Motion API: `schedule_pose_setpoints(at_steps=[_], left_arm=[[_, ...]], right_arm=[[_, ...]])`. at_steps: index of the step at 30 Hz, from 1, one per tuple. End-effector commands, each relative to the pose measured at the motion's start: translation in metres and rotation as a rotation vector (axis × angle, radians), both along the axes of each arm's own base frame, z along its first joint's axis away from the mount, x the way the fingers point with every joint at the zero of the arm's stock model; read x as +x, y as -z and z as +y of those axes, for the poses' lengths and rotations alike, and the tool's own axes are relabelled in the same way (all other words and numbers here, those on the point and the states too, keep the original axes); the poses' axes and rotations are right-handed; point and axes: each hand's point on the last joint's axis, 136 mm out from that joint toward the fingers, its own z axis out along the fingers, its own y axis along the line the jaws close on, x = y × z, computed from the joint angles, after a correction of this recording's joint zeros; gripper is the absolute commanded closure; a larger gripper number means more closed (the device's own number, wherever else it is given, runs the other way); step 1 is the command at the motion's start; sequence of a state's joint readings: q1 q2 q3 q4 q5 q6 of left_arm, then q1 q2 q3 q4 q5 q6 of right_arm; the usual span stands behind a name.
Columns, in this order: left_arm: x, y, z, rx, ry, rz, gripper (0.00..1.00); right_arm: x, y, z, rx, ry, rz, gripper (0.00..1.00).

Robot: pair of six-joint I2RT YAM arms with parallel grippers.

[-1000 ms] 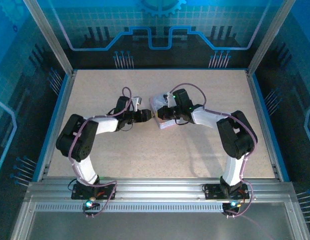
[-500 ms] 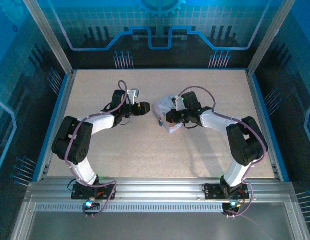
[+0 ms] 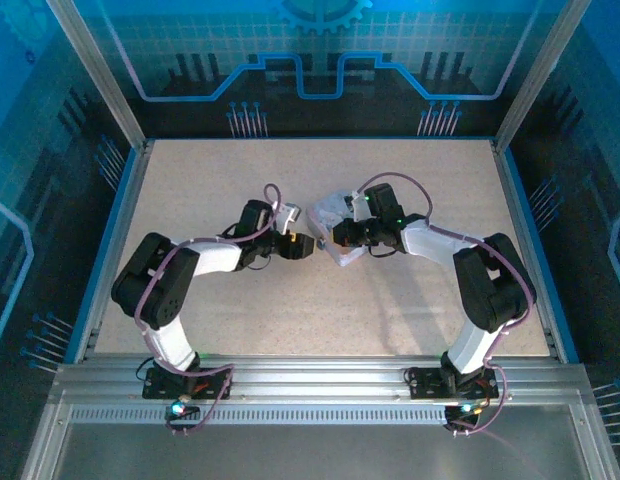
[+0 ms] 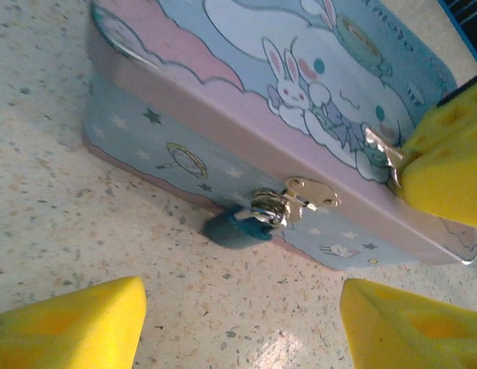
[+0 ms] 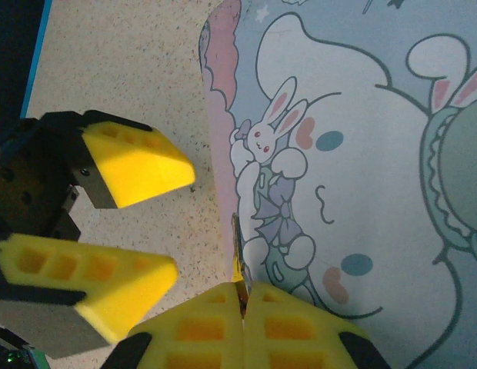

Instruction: Unlock the padlock with the key

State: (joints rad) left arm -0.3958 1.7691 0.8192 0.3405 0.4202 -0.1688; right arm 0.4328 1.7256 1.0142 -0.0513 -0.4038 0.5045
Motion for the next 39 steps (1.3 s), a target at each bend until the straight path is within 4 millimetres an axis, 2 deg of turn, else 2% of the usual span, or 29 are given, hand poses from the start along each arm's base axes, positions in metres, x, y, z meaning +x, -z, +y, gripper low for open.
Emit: schedule_pose_setpoints(at_steps=[1, 3, 5, 7, 20, 29, 39], left_arm=[[0.001, 0.001, -0.011, 0.002, 0.068, -0.044, 0.31], [0.003, 0.003, -0.013, 0.002, 0.075, -0.044, 0.34], [0.003, 0.005, -0.016, -0.004, 0.089, -0.04, 0.41], [0.002, 0.007, -0.019, -0.004, 0.102, -0.046, 0.43], [0.007, 0.013, -0.03, 0.001, 0.14, -0.065, 0.4], [0.01, 0.018, -0.041, -0.01, 0.171, -0.061, 0.44], [0.016, 0.024, -0.044, -0.003, 0.177, -0.059, 0.45]], right_arm=[[-0.004, 0.021, -0.006, -0.039, 0.011, 0.061, 1.0], [-0.004, 0.022, -0.006, -0.041, 0.01, 0.061, 1.0], [-0.004, 0.022, -0.006, -0.045, 0.005, 0.06, 1.0], [-0.004, 0.022, -0.006, -0.048, 0.002, 0.058, 1.0], [-0.002, 0.021, -0.006, -0.046, 0.005, 0.053, 1.0], [-0.001, 0.018, -0.004, -0.046, 0.002, 0.048, 1.0], [-0.001, 0.018, -0.004, -0.046, 0.001, 0.047, 1.0]])
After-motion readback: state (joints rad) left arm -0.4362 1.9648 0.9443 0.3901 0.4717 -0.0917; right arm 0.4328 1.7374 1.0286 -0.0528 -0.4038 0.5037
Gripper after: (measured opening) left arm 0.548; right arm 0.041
